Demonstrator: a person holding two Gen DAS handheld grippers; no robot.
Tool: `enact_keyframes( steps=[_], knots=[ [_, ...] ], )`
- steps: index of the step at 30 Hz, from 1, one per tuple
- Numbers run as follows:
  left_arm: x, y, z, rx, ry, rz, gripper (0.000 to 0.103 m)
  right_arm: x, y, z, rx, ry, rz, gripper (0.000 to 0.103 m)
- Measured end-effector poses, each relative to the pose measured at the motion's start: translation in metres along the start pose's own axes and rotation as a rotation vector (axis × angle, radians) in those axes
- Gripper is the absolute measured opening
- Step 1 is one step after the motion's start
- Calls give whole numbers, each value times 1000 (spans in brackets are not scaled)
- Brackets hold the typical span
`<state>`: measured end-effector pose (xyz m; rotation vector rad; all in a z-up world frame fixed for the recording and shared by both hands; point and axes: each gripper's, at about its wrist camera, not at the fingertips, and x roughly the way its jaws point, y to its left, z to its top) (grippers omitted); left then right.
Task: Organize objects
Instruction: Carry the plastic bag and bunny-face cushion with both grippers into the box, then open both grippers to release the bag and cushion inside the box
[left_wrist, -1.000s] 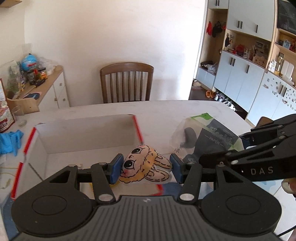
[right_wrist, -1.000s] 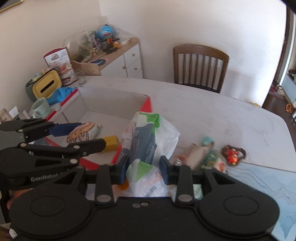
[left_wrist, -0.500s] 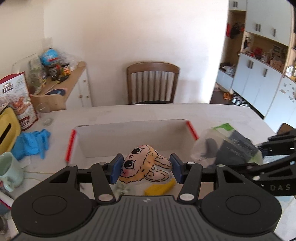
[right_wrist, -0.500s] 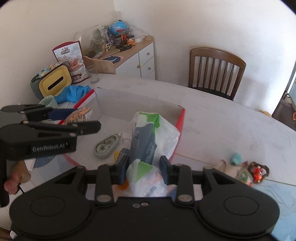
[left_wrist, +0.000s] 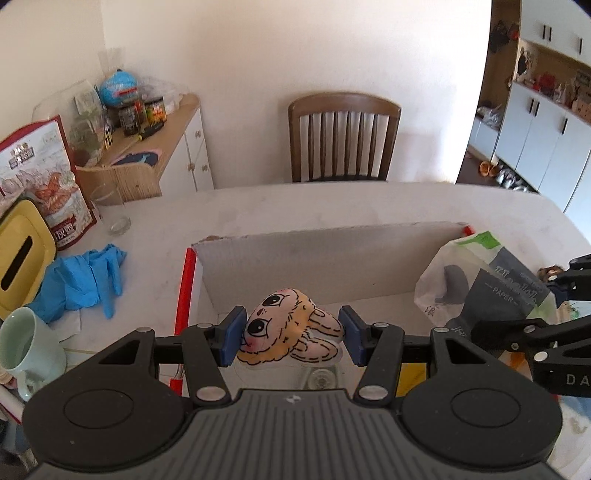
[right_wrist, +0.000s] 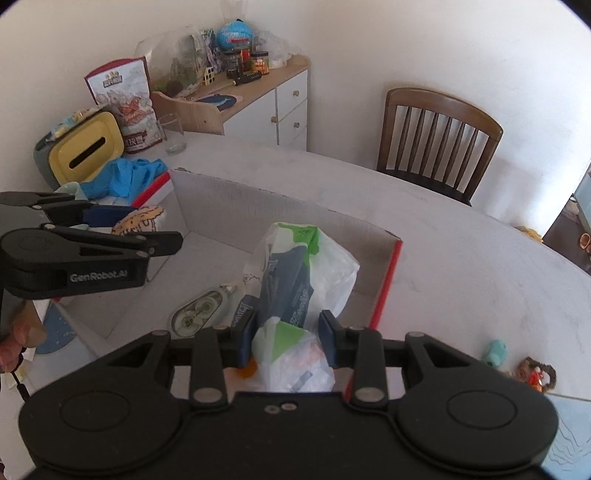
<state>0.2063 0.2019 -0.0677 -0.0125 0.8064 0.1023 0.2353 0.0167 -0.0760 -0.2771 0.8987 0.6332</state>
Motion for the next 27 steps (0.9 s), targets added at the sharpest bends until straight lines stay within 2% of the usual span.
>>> enact_keyframes(
  steps=[11,20,27],
  knots=[
    [60,5,4,19,157,17,54,51,7,7,-22,92,-25,35],
    [85,-1,5,63,277,11,55,71,10,5,-46,149,-33,35],
    [99,0,4,49,354,-11,55,76,12,3,-50,169,-32,36]
  ],
)
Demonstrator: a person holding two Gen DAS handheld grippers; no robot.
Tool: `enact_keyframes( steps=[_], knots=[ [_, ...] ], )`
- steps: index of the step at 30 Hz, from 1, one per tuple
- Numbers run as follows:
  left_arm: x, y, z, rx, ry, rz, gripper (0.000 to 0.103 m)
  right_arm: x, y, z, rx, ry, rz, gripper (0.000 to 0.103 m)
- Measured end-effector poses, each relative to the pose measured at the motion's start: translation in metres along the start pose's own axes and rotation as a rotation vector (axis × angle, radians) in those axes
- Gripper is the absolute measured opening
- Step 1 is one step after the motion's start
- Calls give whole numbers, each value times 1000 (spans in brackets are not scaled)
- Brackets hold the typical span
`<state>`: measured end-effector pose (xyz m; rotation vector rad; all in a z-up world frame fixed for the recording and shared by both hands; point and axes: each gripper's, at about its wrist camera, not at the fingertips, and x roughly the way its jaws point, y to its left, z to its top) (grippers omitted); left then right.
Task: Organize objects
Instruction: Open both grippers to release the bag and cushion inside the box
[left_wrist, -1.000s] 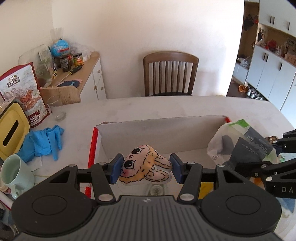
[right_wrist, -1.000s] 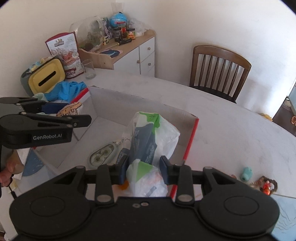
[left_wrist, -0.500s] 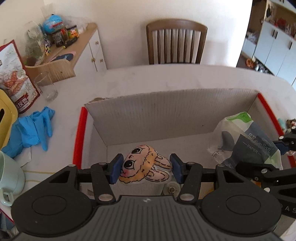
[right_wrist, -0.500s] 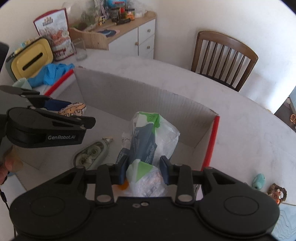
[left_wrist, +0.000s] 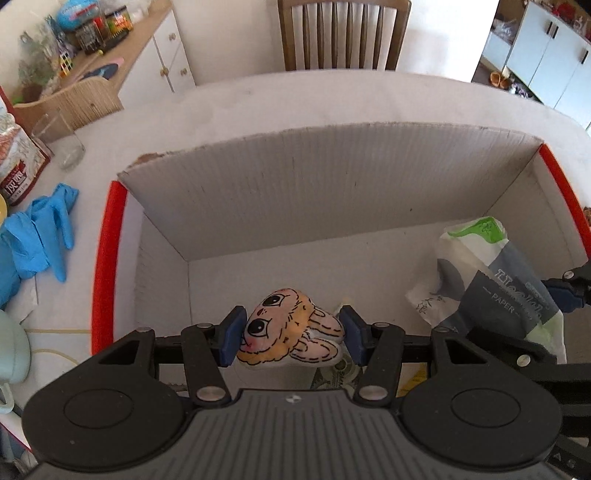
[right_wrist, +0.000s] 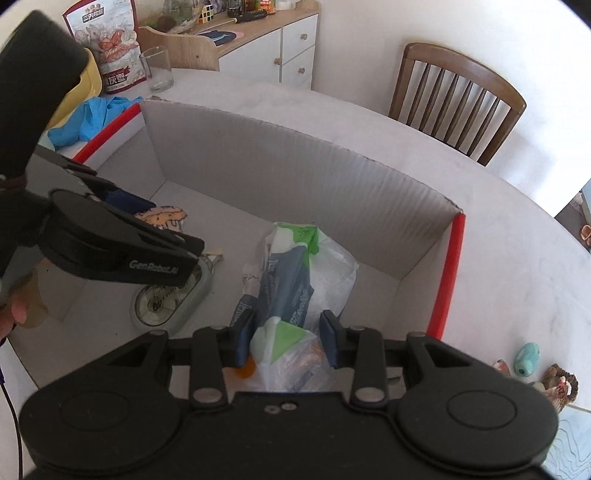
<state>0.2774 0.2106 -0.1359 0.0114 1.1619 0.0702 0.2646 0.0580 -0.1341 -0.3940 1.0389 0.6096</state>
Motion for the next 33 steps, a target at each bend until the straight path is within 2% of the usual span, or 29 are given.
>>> enact_keyframes(
  steps=[4,11,15,21,25,33],
  knots=[
    [5,-2,0,11,37,-2,55,3,1,0,-3,12,11,37],
    [6,-3,1,18,51,-2,57,2,1,0,-7,8,5,42],
    [5,-2,0,13,54,8,61,-2,2,-1,-16,-2,0,46],
    [-4,-4,-4,4,20,-3,64,-15,0,-4,-11,-30,6,49],
    [-14,-5,-6,7,-13,2,64,-28,-2,-6,-5,-55,14,54],
    [-49,-8,-10,-17,-95,-4,64,-57,-10,-12,21,-105,44,55]
  ],
)
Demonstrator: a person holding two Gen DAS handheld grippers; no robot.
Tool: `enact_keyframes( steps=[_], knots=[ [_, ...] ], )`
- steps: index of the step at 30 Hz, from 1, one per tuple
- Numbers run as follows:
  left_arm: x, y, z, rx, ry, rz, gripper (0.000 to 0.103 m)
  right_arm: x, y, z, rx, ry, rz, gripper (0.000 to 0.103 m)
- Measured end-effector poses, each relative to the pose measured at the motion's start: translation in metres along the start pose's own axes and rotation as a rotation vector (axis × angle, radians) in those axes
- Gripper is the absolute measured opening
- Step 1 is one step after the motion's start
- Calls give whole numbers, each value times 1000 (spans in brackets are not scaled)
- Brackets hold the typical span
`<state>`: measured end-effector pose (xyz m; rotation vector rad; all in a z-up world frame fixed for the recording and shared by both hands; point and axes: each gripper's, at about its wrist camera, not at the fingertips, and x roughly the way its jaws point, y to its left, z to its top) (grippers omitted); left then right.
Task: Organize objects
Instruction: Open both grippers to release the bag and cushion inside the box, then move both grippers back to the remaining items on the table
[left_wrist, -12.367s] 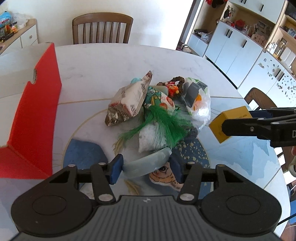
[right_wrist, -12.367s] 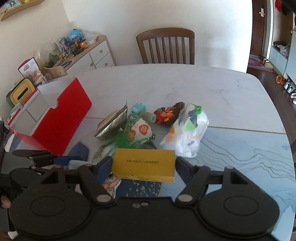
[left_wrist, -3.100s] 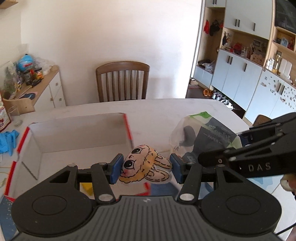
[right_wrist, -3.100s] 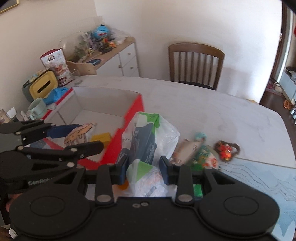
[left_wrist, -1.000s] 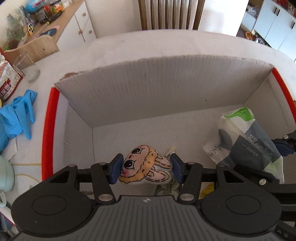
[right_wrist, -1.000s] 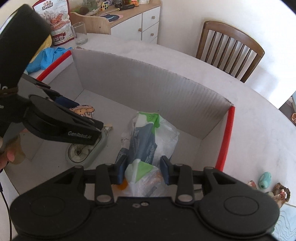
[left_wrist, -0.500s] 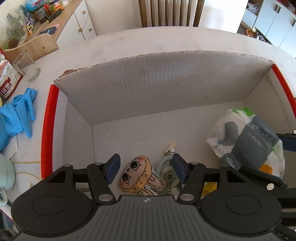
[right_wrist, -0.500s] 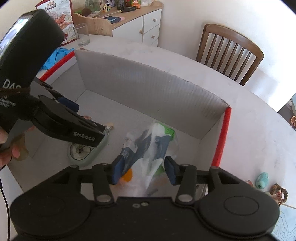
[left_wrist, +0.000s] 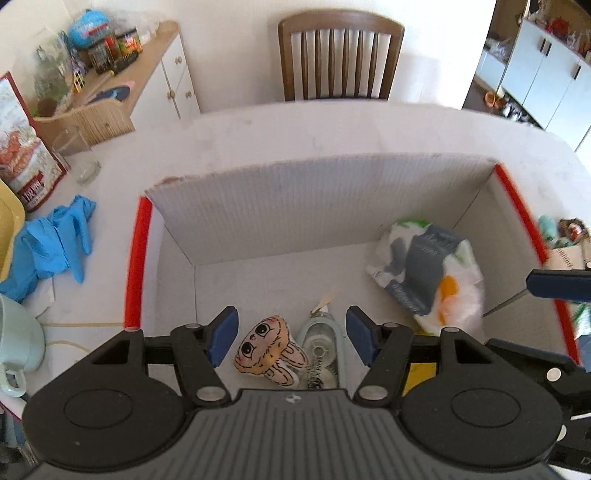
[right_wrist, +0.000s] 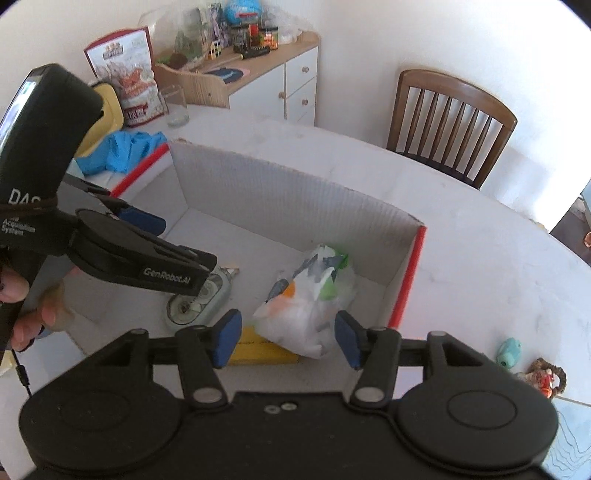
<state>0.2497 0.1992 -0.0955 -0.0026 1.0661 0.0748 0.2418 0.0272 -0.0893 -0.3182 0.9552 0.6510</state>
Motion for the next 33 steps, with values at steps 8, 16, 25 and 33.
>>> enact_keyframes(
  steps=[8,16,25,33],
  knots=[
    [-48,-16,-6,7,-99,-19,64,-37,-9,-9,22,-62,38,56],
    [-89,-40,-18,16,-186,-43,65,-77,-19,-25,35,-129,71,60],
    [-125,-76,-35,35,-273,-70,78,-116,-47,-54,66,-190,108,68],
    [-138,-113,-51,38,-320,-67,83,-149,-79,-91,78,-263,125,81]
  ],
)
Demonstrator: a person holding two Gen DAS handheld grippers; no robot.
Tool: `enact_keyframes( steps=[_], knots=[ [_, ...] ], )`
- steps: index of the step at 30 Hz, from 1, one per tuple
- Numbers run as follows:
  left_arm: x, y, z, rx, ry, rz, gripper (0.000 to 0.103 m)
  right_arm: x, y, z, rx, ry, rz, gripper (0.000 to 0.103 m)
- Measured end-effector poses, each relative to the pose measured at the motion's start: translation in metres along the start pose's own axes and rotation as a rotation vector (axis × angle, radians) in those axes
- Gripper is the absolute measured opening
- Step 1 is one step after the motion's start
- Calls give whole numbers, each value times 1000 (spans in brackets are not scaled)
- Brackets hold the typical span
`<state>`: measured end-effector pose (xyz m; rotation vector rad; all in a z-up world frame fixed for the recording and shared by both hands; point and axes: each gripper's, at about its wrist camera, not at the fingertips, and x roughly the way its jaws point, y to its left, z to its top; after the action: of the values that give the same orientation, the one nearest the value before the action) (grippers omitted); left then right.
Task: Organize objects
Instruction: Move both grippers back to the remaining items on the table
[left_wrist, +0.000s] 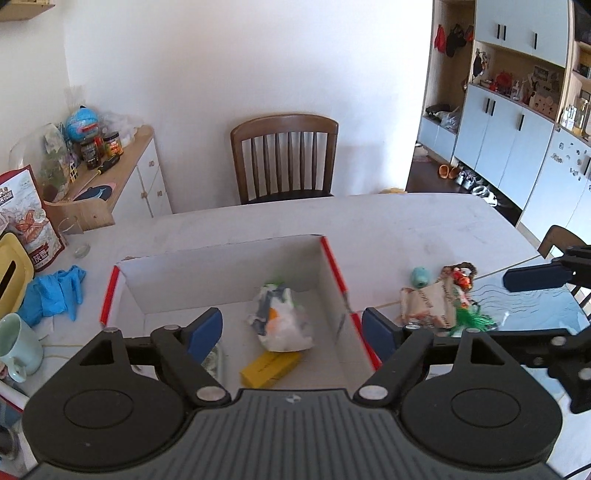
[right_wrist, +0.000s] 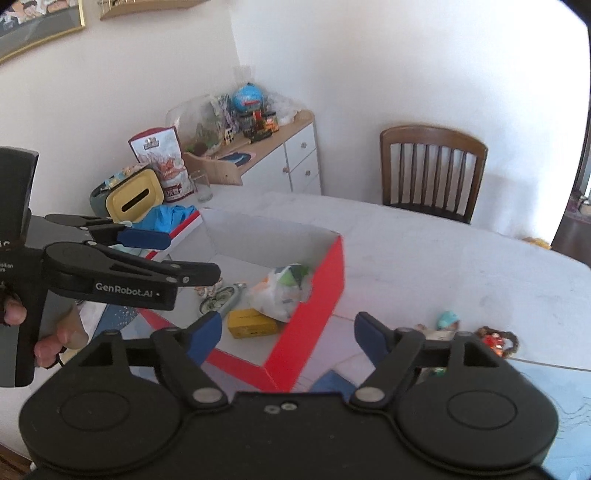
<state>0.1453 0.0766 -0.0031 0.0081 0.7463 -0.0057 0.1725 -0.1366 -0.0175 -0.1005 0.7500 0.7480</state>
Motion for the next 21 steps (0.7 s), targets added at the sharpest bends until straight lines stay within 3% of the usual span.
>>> enact_keyframes(
  steps=[12,18,21],
  knots=[
    [1,-65,-17,-2,-12,-61,86,-51,-65,-43,47,-38,-64,96],
    [15,-94,-20,-8,2,-97,98,-63,-107,-61,87,-27,-122,100],
    [25,-107,-20,-15,7,-108,99,-66,-131,-66,111,-20,-151,100]
  ],
)
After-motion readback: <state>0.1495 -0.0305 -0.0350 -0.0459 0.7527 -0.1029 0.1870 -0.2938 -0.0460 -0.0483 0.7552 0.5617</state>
